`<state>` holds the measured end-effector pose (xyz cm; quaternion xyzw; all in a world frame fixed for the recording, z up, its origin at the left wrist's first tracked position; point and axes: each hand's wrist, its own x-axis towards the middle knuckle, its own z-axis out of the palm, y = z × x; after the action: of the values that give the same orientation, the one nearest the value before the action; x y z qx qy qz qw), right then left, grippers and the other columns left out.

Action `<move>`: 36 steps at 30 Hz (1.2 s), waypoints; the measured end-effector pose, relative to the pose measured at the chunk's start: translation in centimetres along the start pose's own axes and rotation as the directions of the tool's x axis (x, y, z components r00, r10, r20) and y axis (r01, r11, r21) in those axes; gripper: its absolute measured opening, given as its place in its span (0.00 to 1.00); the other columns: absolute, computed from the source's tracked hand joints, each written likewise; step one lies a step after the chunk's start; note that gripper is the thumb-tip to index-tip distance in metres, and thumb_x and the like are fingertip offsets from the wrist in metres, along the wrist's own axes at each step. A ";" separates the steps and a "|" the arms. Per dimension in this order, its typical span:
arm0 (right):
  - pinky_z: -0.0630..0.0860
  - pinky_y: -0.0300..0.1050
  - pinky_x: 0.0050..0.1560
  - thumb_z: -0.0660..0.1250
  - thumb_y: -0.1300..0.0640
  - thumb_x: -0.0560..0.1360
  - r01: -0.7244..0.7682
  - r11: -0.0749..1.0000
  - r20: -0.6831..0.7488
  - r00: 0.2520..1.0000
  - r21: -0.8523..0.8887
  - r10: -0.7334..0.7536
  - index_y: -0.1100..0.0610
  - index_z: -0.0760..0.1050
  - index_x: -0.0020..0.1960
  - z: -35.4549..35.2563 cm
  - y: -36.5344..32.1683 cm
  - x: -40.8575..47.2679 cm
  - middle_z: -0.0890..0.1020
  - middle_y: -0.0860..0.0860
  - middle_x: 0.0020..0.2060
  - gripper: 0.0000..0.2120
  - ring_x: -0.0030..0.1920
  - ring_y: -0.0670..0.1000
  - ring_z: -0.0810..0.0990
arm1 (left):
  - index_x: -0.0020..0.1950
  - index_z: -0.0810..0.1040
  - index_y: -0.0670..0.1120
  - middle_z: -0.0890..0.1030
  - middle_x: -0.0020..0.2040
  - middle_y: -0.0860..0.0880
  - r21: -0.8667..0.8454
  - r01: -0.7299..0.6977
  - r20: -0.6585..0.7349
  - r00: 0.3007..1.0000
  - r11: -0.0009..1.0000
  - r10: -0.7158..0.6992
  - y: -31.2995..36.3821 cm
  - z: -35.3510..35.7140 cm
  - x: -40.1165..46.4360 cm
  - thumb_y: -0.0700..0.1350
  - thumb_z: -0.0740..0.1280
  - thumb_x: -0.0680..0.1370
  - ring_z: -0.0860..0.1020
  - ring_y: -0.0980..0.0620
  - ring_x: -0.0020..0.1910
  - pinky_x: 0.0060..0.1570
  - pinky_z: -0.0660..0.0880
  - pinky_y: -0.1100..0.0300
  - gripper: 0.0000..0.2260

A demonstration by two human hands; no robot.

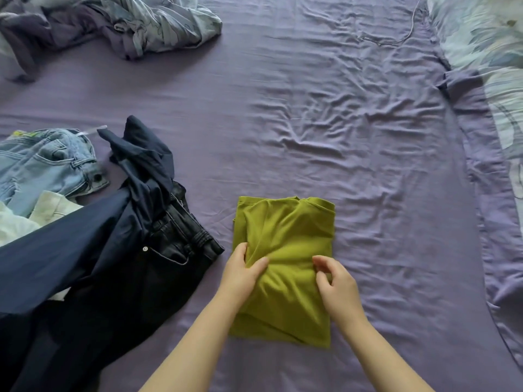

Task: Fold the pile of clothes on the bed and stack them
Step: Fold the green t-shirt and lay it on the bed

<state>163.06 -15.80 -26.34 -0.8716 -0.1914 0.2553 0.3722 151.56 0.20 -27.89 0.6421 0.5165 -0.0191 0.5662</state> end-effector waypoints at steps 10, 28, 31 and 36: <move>0.70 0.41 0.55 0.67 0.63 0.75 -0.139 0.988 -0.047 0.989 0.069 0.142 0.60 0.72 0.65 0.8 2.2 1.5 0.78 0.54 0.57 0.18 0.52 0.50 0.76 | 0.53 0.77 0.50 0.83 0.52 0.48 -0.253 0.036 0.035 0.999 0.967 -0.028 1.3 -1.0 3.0 0.47 0.73 0.74 0.81 0.51 0.49 0.52 0.78 0.53 0.10; 0.66 0.47 0.66 0.71 0.51 0.73 -0.200 0.980 0.027 0.979 0.001 0.200 0.62 0.61 0.73 2.0 1.8 0.0 0.70 0.58 0.67 0.34 0.68 0.57 0.68 | 0.76 0.59 0.50 0.80 0.54 0.45 0.068 0.143 0.016 0.989 0.987 -0.144 -4.6 -2.6 -4.0 0.46 0.75 0.72 0.79 0.49 0.54 0.61 0.73 0.51 0.37; 0.67 0.47 0.64 0.72 0.52 0.73 -0.230 0.973 0.036 0.973 0.008 0.229 0.61 0.61 0.73 2.0 1.7 -0.1 0.71 0.58 0.67 0.34 0.67 0.57 0.69 | 0.76 0.60 0.46 0.75 0.60 0.44 0.392 0.088 -0.108 0.993 0.916 -0.049 -4.2 -2.3 -3.9 0.52 0.74 0.71 0.74 0.46 0.61 0.62 0.70 0.53 0.38; 0.70 0.44 0.57 0.74 0.54 0.71 -0.316 0.934 0.082 0.949 0.168 0.306 0.59 0.64 0.69 2.3 0.7 0.9 0.77 0.56 0.61 0.31 0.61 0.56 0.75 | 0.71 0.68 0.41 0.74 0.65 0.43 -0.021 0.112 -0.165 0.980 0.993 -0.114 -0.3 0.0 -0.7 0.55 0.73 0.71 0.74 0.46 0.63 0.64 0.70 0.52 0.33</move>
<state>162.53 -14.46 -28.51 -0.8467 -0.0375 0.3505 0.3986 151.04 -0.25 -27.67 0.6077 0.5977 0.0053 0.5229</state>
